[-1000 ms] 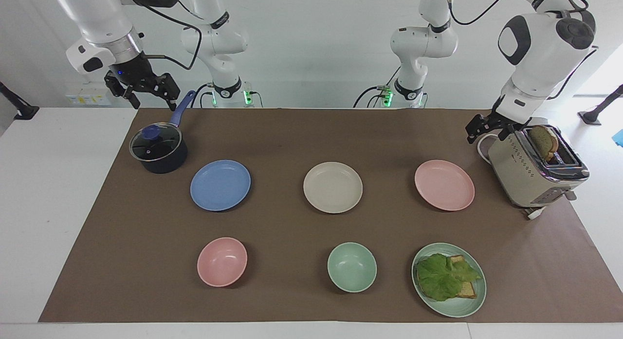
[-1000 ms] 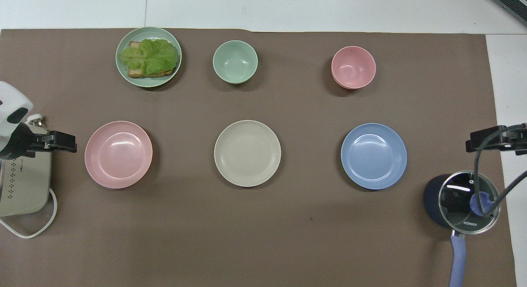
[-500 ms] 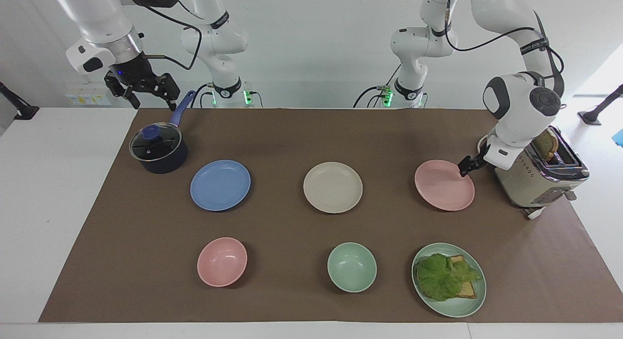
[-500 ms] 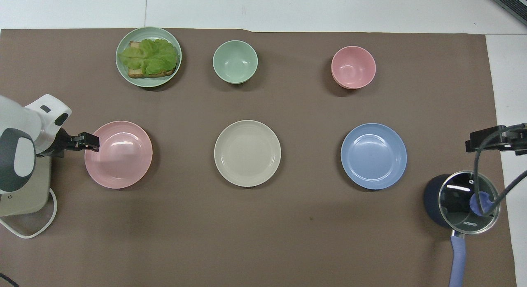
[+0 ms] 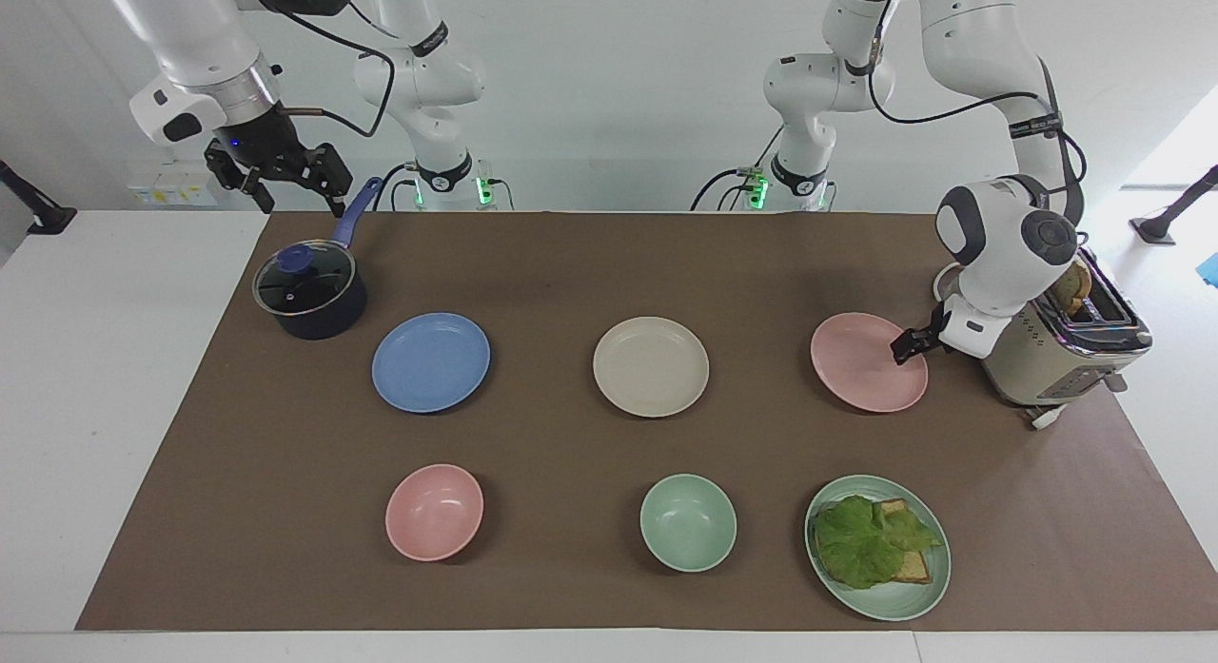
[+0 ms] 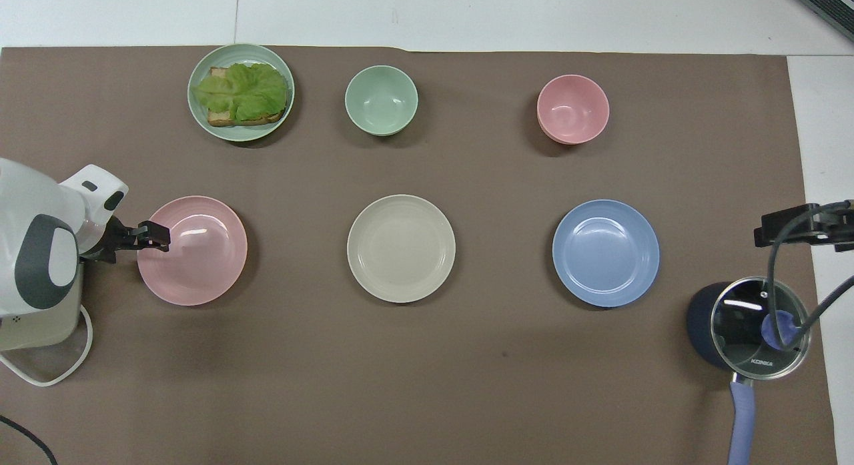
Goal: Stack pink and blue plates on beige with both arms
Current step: 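Grasp the rim of the pink plate with the left gripper, then carry the pink plate onto the beige plate and open the left gripper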
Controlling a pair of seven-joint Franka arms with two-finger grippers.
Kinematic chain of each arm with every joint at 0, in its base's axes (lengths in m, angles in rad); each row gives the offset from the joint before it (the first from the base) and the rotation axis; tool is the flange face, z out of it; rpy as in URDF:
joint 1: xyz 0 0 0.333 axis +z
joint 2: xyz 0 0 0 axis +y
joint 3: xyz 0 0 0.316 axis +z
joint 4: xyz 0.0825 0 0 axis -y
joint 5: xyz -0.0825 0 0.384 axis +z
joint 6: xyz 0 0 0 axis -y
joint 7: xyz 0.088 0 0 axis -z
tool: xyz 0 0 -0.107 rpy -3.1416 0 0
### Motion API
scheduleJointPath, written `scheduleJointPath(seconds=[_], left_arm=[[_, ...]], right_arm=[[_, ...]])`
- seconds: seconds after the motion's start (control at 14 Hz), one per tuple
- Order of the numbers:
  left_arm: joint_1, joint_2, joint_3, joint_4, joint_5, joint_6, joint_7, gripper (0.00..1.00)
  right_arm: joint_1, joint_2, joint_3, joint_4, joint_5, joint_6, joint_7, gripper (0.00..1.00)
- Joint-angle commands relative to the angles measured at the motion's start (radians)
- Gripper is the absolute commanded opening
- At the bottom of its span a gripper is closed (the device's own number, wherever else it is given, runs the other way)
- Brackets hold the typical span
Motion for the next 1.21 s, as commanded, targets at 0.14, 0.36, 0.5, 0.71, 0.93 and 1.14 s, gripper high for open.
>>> scheduleJointPath(seconds=[0.14, 0.36, 0.5, 0.71, 0.93, 1.14], left_arm=[[0.012, -0.033, -0.007, -0.059, -0.011, 0.009, -0.021, 0.82], [0.006, -0.036, -0.007, -0.062, -0.011, -0.005, -0.019, 0.20], [0.006, -0.038, -0.007, -0.058, -0.011, -0.028, -0.014, 0.00], [0.005, -0.035, -0.007, -0.013, -0.011, -0.112, -0.002, 0.00], [0.002, -0.036, -0.010, 0.108, -0.018, -0.298, 0.001, 0.00], [-0.001, -0.039, -0.010, 0.210, -0.099, -0.428, 0.001, 0.00]], right_arm=[[-0.012, -0.012, 0.004, -0.016, 0.022, 0.005, 0.010, 1.00], [-0.012, -0.012, 0.004, -0.018, 0.022, 0.005, 0.010, 1.00], [-0.014, -0.012, 0.004, -0.018, 0.022, 0.005, 0.010, 1.00], [-0.014, -0.012, 0.004, -0.018, 0.022, 0.005, 0.010, 1.00], [-0.012, -0.014, 0.004, -0.018, 0.022, 0.006, 0.010, 1.00], [-0.014, -0.014, 0.004, -0.018, 0.022, 0.005, 0.010, 1.00]])
